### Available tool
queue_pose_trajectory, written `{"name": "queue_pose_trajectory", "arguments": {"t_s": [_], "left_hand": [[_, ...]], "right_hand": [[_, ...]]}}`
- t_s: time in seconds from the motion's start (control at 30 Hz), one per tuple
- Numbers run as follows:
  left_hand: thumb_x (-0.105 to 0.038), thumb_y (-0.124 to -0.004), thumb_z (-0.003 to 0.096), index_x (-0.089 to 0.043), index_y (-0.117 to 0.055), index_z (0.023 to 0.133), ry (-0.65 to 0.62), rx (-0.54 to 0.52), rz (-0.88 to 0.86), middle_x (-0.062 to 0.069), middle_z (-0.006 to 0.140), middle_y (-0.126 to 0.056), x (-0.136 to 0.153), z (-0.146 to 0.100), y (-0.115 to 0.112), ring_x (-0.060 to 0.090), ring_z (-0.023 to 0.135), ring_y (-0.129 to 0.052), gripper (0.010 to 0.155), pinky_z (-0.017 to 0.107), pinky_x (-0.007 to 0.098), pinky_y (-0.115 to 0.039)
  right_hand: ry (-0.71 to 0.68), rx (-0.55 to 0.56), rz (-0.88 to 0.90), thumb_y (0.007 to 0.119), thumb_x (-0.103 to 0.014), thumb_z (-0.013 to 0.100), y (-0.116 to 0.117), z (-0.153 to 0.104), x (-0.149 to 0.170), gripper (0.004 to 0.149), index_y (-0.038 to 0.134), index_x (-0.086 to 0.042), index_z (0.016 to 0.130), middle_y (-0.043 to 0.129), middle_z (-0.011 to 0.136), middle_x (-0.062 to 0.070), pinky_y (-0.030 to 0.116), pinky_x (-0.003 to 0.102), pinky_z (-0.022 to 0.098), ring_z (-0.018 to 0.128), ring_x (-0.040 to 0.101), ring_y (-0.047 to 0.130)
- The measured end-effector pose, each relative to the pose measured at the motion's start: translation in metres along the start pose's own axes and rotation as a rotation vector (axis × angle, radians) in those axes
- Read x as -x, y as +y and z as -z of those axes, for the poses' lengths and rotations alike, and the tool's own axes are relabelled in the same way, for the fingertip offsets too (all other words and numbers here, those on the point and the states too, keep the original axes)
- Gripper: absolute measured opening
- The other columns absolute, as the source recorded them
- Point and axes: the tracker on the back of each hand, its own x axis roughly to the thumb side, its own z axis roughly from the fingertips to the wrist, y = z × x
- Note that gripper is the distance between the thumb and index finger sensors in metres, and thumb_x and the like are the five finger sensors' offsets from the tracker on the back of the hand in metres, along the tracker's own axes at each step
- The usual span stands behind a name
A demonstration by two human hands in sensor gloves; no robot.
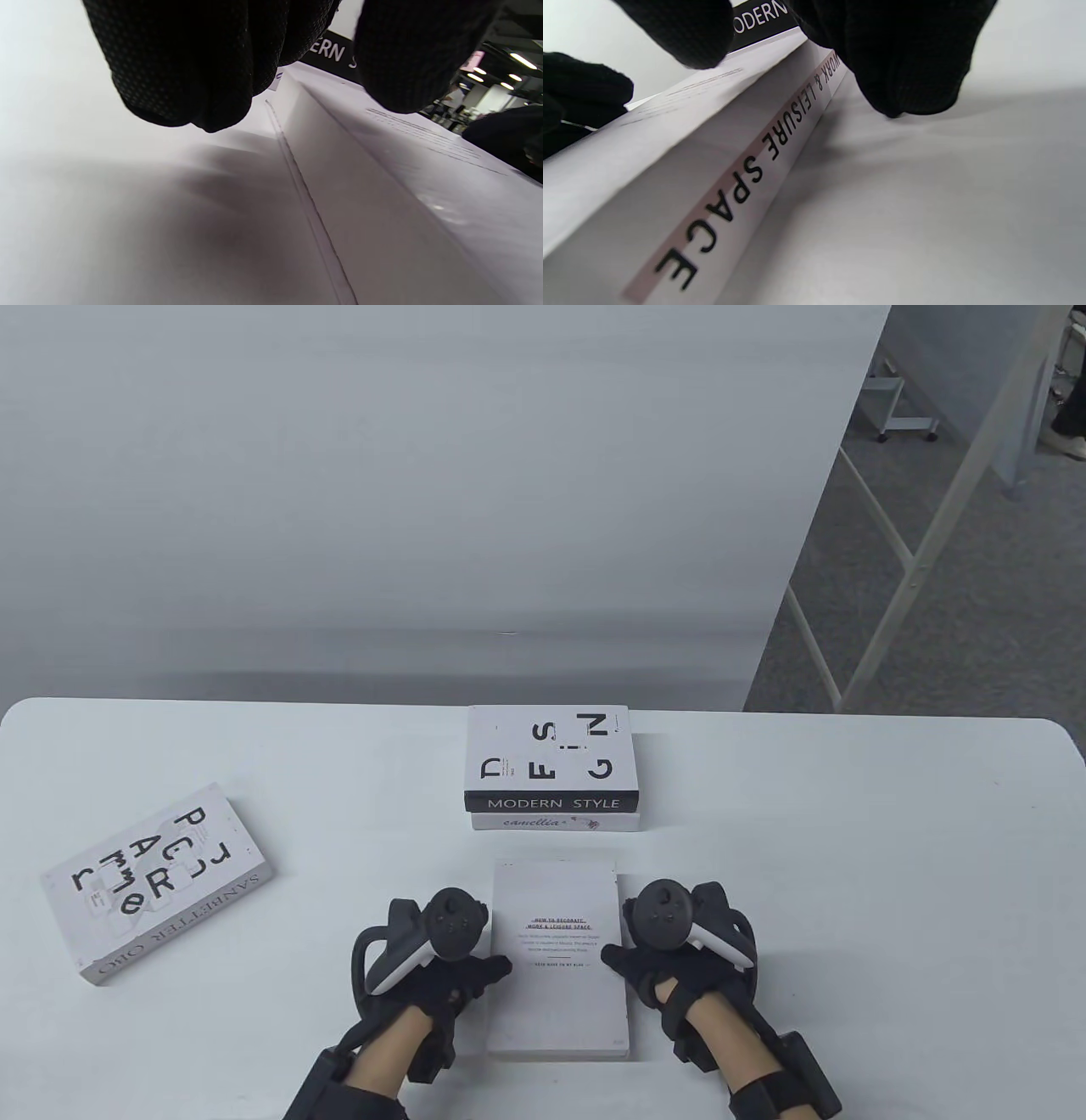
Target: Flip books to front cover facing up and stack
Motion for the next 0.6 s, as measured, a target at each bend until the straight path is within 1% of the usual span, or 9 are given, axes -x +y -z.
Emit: {"name": "queue_pose_trajectory", "arguments": {"t_s": [0.07, 0.13, 0.23, 0.37, 0.47, 0.53, 0.6], "left_hand": [[-0.053, -0.084, 0.0410, -0.011, -0.064, 0.101, 0.011, 0.002, -0.022, 0.017, 0.091, -0.081, 0.002, 0.002, -0.003, 0.030, 0.068, -0.102, 0.076, 0.044, 0.035, -0.093], [-0.052, -0.084, 0.0412, -0.010, -0.064, 0.100, 0.003, 0.031, -0.035, 0.017, 0.090, -0.081, 0.002, 0.005, -0.005, 0.030, 0.067, -0.102, 0.076, 0.044, 0.035, -0.093], [-0.049, -0.084, 0.0416, -0.009, -0.064, 0.100, 0.003, 0.059, -0.057, 0.018, 0.089, -0.082, 0.003, 0.008, -0.009, 0.029, 0.066, -0.103, 0.074, 0.043, 0.034, -0.093], [-0.043, -0.084, 0.0428, -0.005, -0.061, 0.100, -0.014, 0.098, -0.168, 0.019, 0.087, -0.083, 0.006, 0.009, -0.014, 0.028, 0.064, -0.103, 0.072, 0.042, 0.032, -0.094], [-0.038, -0.084, 0.0436, -0.002, -0.058, 0.101, -0.048, 0.129, -0.246, 0.020, 0.087, -0.082, 0.007, 0.010, -0.018, 0.028, 0.065, -0.102, 0.072, 0.042, 0.031, -0.094], [-0.035, -0.083, 0.0441, 0.000, -0.055, 0.101, -0.062, 0.145, -0.288, 0.022, 0.088, -0.080, 0.006, 0.010, -0.020, 0.028, 0.065, -0.101, 0.072, 0.042, 0.031, -0.093], [-0.033, -0.082, 0.0444, 0.002, -0.053, 0.101, -0.073, 0.153, -0.316, 0.023, 0.088, -0.079, 0.006, 0.009, -0.022, 0.028, 0.066, -0.101, 0.073, 0.043, 0.032, -0.093]], "right_hand": [[0.001, -0.002, 0.024, 0.069, -0.051, 0.052, 0.000, -0.001, 0.000, 0.073, 0.049, -0.001, 0.100, 0.070, 0.092, 0.033, 0.089, 0.041, 0.051, 0.074, 0.039, 0.095], [0.005, -0.014, 0.075, 0.069, -0.050, 0.052, 0.002, -0.001, 0.000, 0.073, 0.047, 0.000, 0.100, 0.069, 0.092, 0.033, 0.090, 0.039, 0.052, 0.074, 0.038, 0.094], [0.000, -0.037, 0.104, 0.069, -0.048, 0.053, 0.004, 0.001, -0.001, 0.074, 0.043, 0.003, 0.100, 0.066, 0.091, 0.036, 0.089, 0.038, 0.052, 0.075, 0.037, 0.092], [-0.014, -0.059, 0.129, 0.070, -0.044, 0.053, 0.007, 0.001, -0.004, 0.075, 0.037, 0.004, 0.100, 0.061, 0.092, 0.037, 0.088, 0.037, 0.054, 0.078, 0.036, 0.087], [-0.026, -0.069, 0.180, 0.071, -0.038, 0.053, 0.009, 0.002, -0.004, 0.074, 0.034, 0.005, 0.100, 0.060, 0.092, 0.038, 0.088, 0.036, 0.056, 0.078, 0.036, 0.087], [-0.030, -0.072, 0.233, 0.072, -0.032, 0.052, 0.009, 0.002, -0.003, 0.071, 0.034, 0.003, 0.100, 0.060, 0.093, 0.037, 0.087, 0.037, 0.056, 0.079, 0.036, 0.086], [-0.030, -0.065, 0.250, 0.072, -0.028, 0.052, 0.009, 0.002, -0.001, 0.067, 0.036, 0.001, 0.100, 0.061, 0.094, 0.035, 0.087, 0.037, 0.056, 0.079, 0.036, 0.087]]}}
